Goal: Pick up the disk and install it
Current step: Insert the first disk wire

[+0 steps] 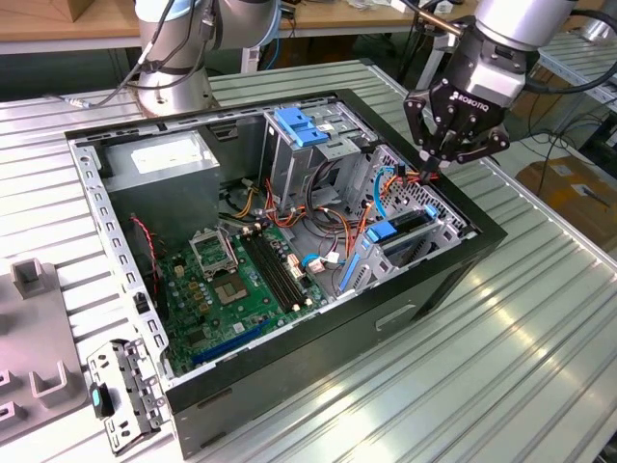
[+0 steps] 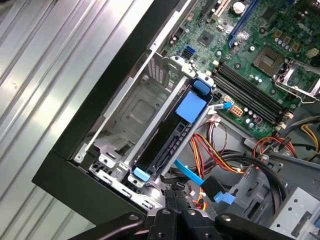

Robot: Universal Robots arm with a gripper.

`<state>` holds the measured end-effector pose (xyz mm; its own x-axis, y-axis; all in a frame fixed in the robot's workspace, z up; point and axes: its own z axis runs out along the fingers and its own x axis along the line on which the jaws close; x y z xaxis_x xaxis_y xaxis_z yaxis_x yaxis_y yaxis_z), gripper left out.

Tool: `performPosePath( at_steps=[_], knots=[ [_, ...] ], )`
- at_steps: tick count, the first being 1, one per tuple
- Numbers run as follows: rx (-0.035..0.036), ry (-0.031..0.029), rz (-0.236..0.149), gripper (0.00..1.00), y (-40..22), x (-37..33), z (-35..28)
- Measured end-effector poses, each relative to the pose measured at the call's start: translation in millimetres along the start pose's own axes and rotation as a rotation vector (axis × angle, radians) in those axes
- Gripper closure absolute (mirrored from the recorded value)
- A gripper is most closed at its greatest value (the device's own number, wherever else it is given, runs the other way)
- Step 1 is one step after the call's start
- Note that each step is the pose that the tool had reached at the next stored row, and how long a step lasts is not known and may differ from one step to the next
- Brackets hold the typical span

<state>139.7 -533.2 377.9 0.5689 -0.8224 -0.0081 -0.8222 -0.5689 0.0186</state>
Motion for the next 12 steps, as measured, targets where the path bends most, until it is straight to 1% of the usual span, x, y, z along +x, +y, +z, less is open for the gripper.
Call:
performPosePath(
  at_steps=[4,6,12],
  knots=[
    [-0.0003,0.0007,-0.034,0.89,-0.9,0.8,0.0],
    [-0.0005,0.0011,-0.059,0.89,-1.2,1.0,0.1],
    [-0.0009,0.0021,-0.116,0.89,-2.0,1.5,0.1]
  ],
)
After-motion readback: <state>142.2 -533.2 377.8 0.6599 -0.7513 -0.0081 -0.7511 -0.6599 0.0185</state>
